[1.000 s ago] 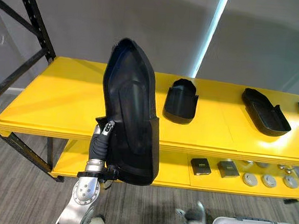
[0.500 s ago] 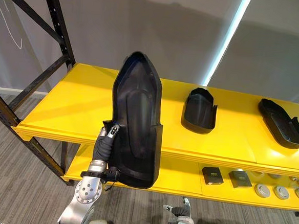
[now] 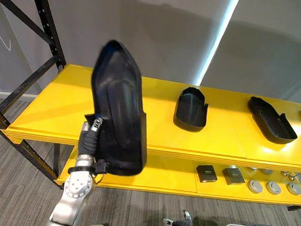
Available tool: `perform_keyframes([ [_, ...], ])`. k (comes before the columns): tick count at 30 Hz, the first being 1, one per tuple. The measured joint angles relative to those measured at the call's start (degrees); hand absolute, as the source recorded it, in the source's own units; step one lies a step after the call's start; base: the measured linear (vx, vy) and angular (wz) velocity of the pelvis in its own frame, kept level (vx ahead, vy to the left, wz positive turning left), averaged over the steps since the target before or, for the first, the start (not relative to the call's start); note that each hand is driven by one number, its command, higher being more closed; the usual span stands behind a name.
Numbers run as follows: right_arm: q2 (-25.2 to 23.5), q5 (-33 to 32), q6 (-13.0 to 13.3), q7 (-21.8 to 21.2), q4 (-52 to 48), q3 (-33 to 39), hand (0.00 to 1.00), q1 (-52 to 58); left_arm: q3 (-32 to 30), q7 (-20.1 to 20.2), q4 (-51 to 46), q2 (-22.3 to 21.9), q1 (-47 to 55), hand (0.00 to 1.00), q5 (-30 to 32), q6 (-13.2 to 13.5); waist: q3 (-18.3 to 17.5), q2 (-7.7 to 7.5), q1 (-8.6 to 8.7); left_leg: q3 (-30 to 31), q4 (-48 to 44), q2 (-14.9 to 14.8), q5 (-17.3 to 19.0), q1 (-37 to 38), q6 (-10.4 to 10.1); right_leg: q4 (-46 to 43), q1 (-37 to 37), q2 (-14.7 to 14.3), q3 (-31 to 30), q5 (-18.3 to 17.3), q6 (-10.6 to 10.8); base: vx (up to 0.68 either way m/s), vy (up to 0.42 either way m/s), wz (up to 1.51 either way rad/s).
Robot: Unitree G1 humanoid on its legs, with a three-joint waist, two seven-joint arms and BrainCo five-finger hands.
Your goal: Walk over and take plastic housings, then place them on the shelf
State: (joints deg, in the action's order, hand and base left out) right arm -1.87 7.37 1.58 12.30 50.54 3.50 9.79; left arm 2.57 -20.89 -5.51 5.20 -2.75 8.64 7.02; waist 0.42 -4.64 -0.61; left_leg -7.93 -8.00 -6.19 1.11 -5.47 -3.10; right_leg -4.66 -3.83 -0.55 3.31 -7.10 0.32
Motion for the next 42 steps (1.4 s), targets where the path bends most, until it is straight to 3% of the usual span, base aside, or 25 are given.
perform_keyframes([
  [4, 1.1, 0.0, 0.2, -0.5, 1.1, 0.0, 0.0, -1.2, -4.6, -1.8, 12.4, 4.0, -7.4, 1.0, -0.1, -2.2, -0.1, 1.27, 1.49, 0.0, 6.0, 0.6, -3.2, 1.7, -0.2, 0.9, 0.6, 0.0, 0.1, 0.4, 0.0, 0.01, -0.018, 0.02],
  [9, 1.8, 0.0, 0.4, -1.4, 2.1, 0.2, 0.0, -2.0, -7.1, -2.4, 24.6, 9.2, -14.8, 1.0, -0.2, -4.5, 0.3, 1.82, 2.8, -0.1, 8.1, 0.9, -4.5, 1.5, -0.3, 0.9, 1.9, -0.3, -0.1, 0.6, -0.2, 0.0, -0.002, -0.02],
  [19, 2.1, 0.1, 0.9, -1.5, 1.9, 0.7, 0.0, -3.8, -7.7, -3.0, 41.9, 16.0, -28.6, 1.0, -0.3, -6.1, 4.0, 2.16, 3.44, -1.4, 9.5, 1.0, -5.5, -1.8, -0.1, 1.2, 6.5, -0.3, -1.7, 1.8, -0.1, -0.01, 0.007, -0.09],
  [20, 2.1, 0.1, 1.0, -1.5, 1.7, 0.6, 0.0, -3.8, -7.7, -3.0, 42.2, 16.1, -29.8, 0.0, -0.3, -6.4, 4.3, 2.12, 3.49, -1.6, 9.5, 1.2, -5.5, -2.2, -0.1, 1.2, 7.0, -0.4, -1.9, 1.9, 0.0, 0.02, 0.011, -0.11],
  [33, 1.9, 0.5, 2.0, -1.5, -0.9, 0.0, 0.0, -3.1, -6.6, -3.3, 43.6, 16.6, -36.9, 0.0, -0.4, -6.6, 5.4, 1.93, 3.82, -3.4, 9.5, 0.9, -5.5, -4.0, -0.1, 1.6, 9.1, -0.1, -3.5, 3.2, 0.0, 0.01, 0.005, -0.09],
  [42, 2.0, 0.5, 2.3, -1.4, -0.7, 0.0, 0.0, -3.0, -7.3, -8.1, 39.8, 16.6, -37.1, 0.0, -1.8, -6.6, 5.5, 2.03, 3.51, -2.9, 9.7, 1.2, -5.8, -3.5, 0.4, 1.5, 8.7, 0.1, -3.3, 3.2, 0.0, -0.01, 0.0, 0.02],
])
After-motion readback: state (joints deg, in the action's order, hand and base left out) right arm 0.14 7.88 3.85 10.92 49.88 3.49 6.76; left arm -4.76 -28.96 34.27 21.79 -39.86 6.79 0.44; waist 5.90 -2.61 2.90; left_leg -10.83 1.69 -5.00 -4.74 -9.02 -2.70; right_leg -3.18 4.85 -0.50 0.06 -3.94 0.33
